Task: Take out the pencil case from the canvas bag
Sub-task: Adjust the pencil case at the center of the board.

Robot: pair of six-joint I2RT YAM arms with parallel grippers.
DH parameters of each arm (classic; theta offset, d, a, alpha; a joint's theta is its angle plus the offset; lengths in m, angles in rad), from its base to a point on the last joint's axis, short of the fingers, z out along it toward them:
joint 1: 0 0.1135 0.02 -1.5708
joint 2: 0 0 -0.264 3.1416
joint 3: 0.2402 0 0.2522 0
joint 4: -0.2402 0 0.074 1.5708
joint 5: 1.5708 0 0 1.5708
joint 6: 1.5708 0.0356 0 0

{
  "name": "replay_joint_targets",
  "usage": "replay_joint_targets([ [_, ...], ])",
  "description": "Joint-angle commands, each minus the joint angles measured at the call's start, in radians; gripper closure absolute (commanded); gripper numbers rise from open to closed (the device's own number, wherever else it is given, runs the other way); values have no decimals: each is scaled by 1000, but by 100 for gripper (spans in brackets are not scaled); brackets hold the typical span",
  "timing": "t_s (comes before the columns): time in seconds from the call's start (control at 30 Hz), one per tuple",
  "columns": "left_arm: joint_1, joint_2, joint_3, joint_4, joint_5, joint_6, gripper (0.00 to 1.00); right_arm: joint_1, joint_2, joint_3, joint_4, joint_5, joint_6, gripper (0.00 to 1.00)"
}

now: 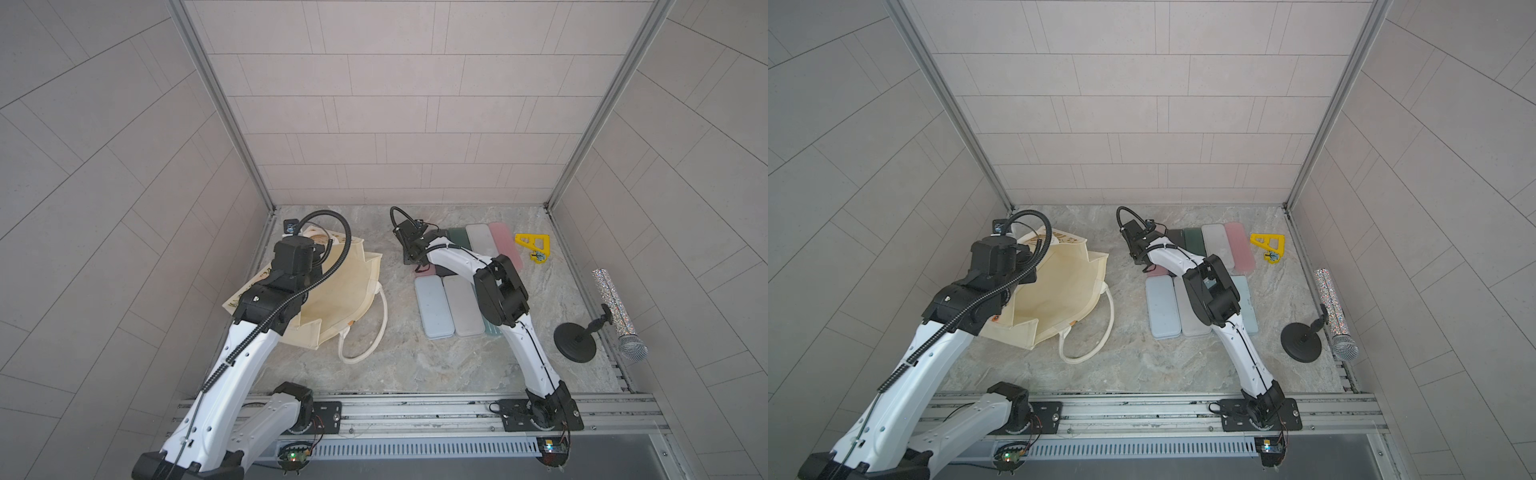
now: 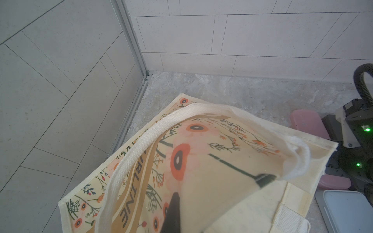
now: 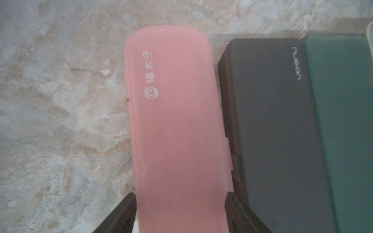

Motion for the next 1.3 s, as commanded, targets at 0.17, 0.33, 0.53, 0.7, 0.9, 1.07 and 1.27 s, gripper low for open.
replay_joint_targets([
  [0.17, 8, -18, 3, 53, -2, -11, 100, -11, -34, 3, -54, -7, -1, 27],
  [0.33, 9, -18, 3, 53, -2, -11, 100, -10, -51, 50, -79, -18, -14, 25],
  [0.53, 14, -18, 3, 55, 1, -12, 100, -10, -87, 82, -101, -31, -34, 24],
  [0.7, 26, -12, 6, 62, 4, -5, 100, -6, -200, -1, -30, -107, -52, 23],
  [0.9, 92, 91, 86, 80, 102, 27, 100, 1, -510, -356, 167, -170, -76, 23],
  [1.07, 147, 212, 175, 94, 168, 60, 100, 8, -756, -668, 307, -208, -54, 24],
  [1.27, 192, 360, 320, 81, 350, 160, 100, 8, -1013, -907, 373, -248, -55, 25],
])
